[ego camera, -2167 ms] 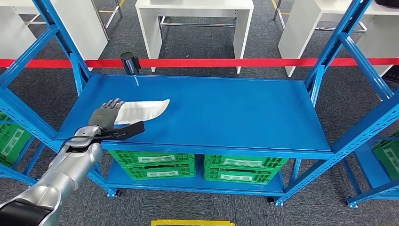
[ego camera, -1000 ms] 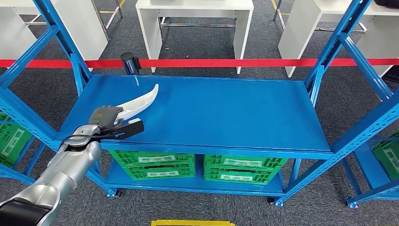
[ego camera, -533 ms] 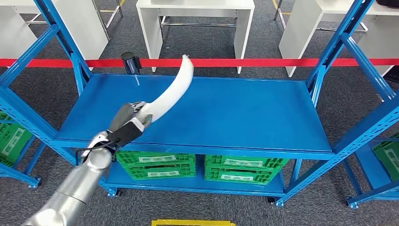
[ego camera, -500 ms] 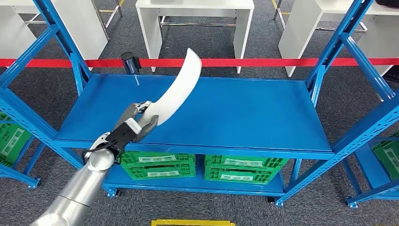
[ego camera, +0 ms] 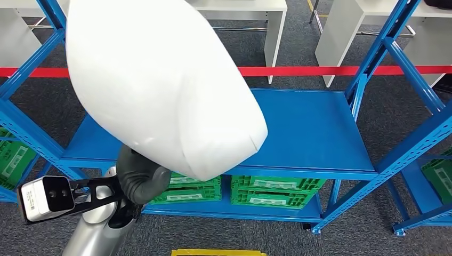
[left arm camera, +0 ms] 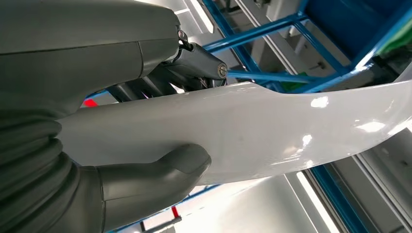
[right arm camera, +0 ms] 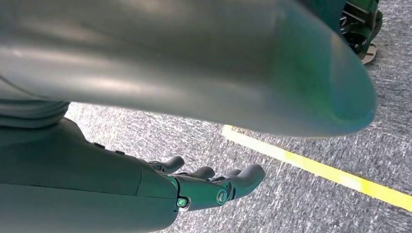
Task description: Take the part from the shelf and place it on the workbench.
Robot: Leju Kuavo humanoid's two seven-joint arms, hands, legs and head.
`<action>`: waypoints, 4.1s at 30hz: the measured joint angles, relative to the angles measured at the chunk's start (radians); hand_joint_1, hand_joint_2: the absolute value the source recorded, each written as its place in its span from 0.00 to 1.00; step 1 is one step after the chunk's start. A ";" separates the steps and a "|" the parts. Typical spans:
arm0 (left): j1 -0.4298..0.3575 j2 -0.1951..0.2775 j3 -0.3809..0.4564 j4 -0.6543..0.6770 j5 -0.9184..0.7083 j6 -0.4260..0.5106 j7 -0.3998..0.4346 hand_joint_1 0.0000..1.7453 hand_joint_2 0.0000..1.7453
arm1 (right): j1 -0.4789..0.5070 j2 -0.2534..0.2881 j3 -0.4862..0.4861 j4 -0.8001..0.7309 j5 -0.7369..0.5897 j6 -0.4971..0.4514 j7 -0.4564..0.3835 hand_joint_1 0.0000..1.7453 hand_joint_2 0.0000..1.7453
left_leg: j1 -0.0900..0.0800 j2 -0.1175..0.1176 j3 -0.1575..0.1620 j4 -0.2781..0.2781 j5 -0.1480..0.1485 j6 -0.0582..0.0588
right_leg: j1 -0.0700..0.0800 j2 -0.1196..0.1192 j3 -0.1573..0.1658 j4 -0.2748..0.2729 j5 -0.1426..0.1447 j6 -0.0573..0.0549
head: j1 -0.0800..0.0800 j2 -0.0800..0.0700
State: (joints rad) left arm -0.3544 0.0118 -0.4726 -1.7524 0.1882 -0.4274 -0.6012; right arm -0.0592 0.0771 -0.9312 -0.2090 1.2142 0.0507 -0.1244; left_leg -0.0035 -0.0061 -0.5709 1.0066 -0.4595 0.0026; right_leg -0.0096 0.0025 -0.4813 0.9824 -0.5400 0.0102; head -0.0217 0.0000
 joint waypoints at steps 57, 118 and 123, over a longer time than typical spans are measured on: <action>0.005 -0.002 -0.016 -0.046 0.000 -0.001 0.002 1.00 1.00 | 0.000 0.000 0.000 0.000 0.000 0.000 0.000 0.00 0.00 | 0.000 0.000 0.000 0.000 0.000 0.000 | 0.000 0.000 0.000 0.000 0.000 0.000 | 0.000 0.000; -0.125 -0.075 -0.261 0.240 -0.078 0.109 0.051 1.00 1.00 | -0.005 -0.001 -0.047 0.004 -0.019 -0.030 -0.002 0.00 0.00 | 0.006 0.003 0.011 0.101 -0.074 -0.014 | -0.007 0.003 -0.125 0.061 0.064 -0.026 | -0.010 0.000; -0.122 -0.073 -0.262 0.232 -0.082 0.117 0.036 1.00 1.00 | -0.006 -0.004 -0.047 0.004 -0.016 -0.026 -0.004 0.00 0.00 | -0.006 0.006 0.047 0.006 -0.048 0.006 | -0.011 0.000 -0.128 0.055 0.081 0.005 | -0.012 0.000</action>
State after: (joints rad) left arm -0.4763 -0.0615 -0.7343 -1.5208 0.1066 -0.3099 -0.5650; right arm -0.0655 0.0732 -0.9777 -0.2052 1.1984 0.0251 -0.1279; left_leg -0.0094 0.0003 -0.5244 1.0122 -0.5072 0.0087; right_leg -0.0201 0.0024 -0.6091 1.0374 -0.4591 0.0157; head -0.0340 0.0001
